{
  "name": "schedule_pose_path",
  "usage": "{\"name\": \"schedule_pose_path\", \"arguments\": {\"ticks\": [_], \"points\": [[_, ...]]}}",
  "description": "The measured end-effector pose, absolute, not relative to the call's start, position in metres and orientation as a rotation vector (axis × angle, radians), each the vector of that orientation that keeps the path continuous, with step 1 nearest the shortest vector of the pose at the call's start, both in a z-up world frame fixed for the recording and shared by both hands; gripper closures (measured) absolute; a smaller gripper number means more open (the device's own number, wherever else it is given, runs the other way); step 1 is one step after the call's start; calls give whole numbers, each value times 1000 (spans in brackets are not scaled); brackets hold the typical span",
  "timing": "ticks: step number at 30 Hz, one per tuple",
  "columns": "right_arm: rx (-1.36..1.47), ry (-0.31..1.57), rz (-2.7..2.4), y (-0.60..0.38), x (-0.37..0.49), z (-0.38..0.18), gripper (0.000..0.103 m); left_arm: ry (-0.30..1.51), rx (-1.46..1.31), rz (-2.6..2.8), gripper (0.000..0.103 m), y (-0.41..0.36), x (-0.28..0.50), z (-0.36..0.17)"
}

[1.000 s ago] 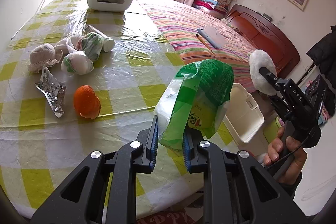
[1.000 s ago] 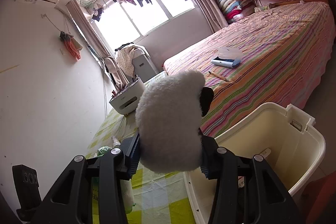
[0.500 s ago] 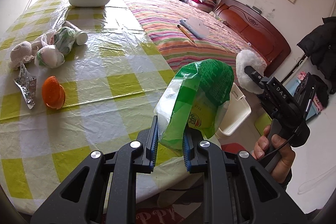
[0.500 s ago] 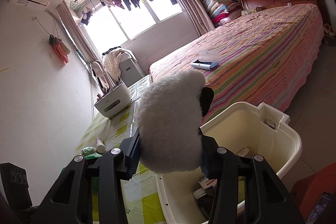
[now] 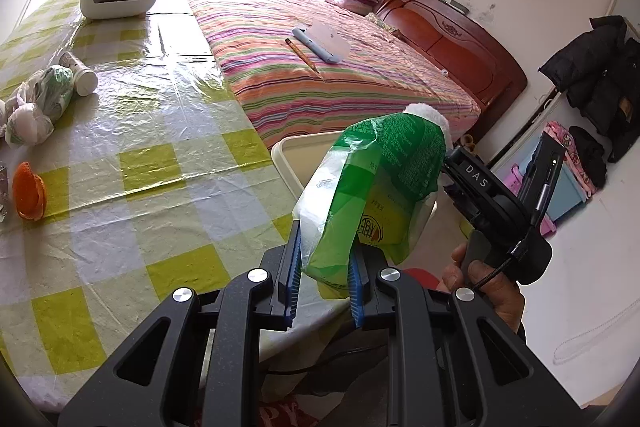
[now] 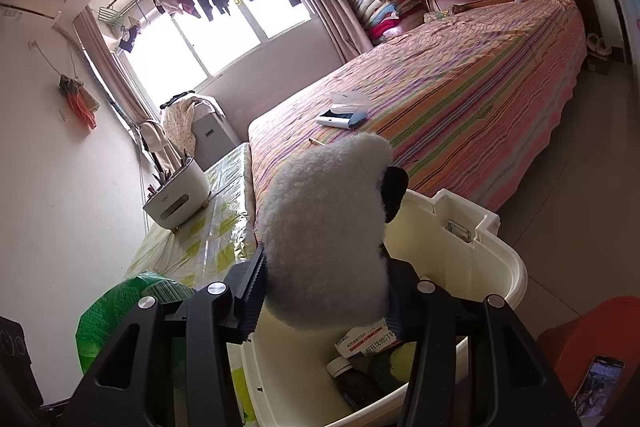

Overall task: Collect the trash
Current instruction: 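Carry the white plush toy with the right tool and drop it into the cream bin, then lower the green plastic bag with the left tool and release it into the bin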

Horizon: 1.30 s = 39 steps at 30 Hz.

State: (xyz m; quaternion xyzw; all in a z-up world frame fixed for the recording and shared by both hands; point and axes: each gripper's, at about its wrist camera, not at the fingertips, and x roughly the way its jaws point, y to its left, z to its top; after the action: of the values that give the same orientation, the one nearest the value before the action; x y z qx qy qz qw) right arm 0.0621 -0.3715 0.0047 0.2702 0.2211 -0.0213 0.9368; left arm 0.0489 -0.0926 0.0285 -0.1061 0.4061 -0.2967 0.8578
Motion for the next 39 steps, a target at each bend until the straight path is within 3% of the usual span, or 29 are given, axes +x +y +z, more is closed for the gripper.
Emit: {"name": "schedule_pose_path", "arguments": {"ticks": [12,23,39], "points": [[651,506,-52,-384,77,-17,37,865,-245,-589,84,-84,55,27],[746,356,-164,-407,48,-9,36,895,-205,-579,84,-107,79,28],[788,287,-158,-417,32,-3,35,934,-72,-545,83,-167,113,22]]}}
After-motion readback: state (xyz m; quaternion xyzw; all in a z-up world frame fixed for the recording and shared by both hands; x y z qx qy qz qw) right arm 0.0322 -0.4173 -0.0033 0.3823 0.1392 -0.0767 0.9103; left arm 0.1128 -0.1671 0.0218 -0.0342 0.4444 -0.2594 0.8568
